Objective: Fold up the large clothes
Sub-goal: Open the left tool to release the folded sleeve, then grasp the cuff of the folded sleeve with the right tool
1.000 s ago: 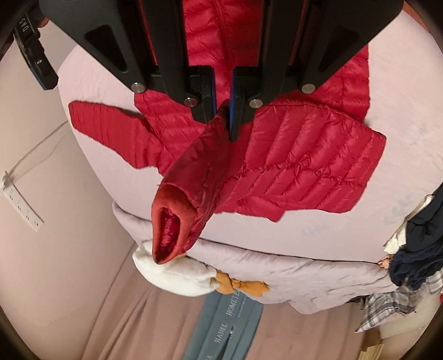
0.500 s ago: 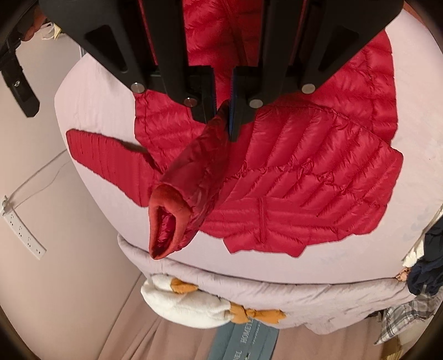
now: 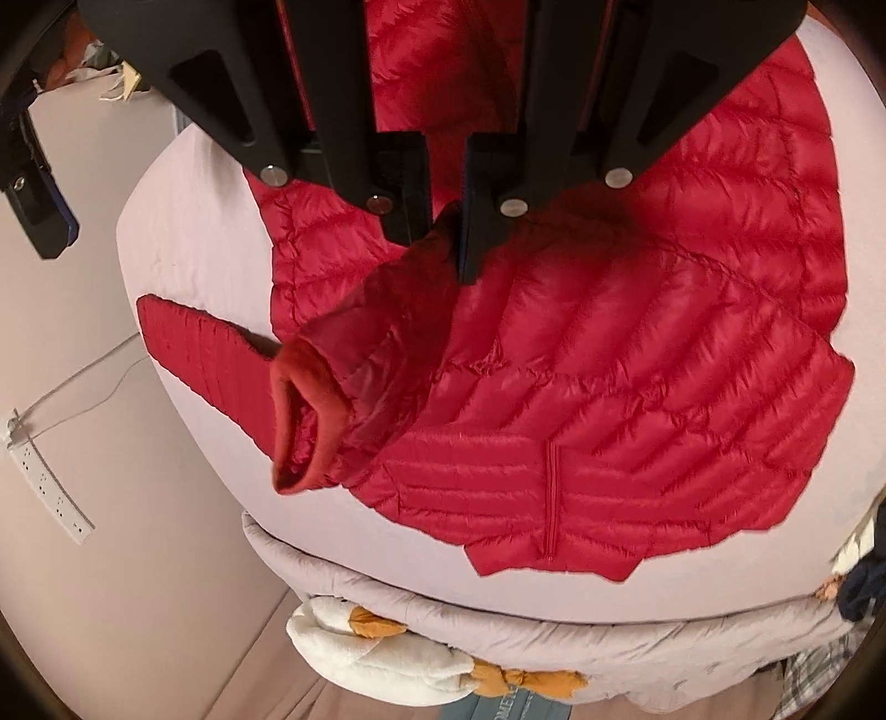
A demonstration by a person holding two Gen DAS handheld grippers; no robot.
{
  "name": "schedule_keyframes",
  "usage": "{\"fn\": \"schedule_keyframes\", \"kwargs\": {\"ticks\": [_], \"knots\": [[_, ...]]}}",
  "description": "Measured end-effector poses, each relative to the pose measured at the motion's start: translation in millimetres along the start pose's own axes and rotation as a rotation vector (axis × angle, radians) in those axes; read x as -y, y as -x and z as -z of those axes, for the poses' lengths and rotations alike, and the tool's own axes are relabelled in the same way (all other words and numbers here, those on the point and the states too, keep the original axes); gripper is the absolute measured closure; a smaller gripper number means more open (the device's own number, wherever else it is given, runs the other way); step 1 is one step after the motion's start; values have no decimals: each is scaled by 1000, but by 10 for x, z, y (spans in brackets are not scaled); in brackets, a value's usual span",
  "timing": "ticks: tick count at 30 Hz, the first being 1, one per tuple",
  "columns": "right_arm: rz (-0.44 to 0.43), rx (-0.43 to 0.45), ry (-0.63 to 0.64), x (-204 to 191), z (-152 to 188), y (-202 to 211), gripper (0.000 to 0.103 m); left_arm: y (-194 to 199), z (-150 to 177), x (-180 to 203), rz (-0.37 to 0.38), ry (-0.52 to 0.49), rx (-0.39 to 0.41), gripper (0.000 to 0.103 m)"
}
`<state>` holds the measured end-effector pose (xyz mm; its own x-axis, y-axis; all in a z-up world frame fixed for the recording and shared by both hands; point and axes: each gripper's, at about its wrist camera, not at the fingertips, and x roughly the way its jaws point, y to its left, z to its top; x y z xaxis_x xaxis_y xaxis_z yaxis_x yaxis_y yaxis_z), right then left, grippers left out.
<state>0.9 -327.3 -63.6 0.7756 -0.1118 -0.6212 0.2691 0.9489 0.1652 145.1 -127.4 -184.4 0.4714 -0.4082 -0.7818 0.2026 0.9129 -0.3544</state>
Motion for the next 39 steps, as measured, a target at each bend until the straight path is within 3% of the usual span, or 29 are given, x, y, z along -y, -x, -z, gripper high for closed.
{"fn": "schedule_keyframes", "kwargs": {"ticks": [1,6,14,21,29,34,39], "knots": [[-1,-4,1,-3,10,-8,26,-13,9,-8,4,5,-7,92],[-2,-38,-4,2,63,-66,25,-14,35,-32,24,34,-39,55],[-3,-45,3,-14,71,-74,25,234,4,-59,23,34,18,38],[-17,-58,22,-105,49,-162,25,696,-69,-361,-22,70,121,13],[-83,-141,45,-284,-19,-584,25,1244,-6,-1163,-189,215,247,7],[-77,-205,64,-411,-12,-980,25,1388,144,-1570,-214,331,252,7],[-42,-271,100,-488,7,-1309,25,1466,305,-1818,-271,382,257,7]]}}
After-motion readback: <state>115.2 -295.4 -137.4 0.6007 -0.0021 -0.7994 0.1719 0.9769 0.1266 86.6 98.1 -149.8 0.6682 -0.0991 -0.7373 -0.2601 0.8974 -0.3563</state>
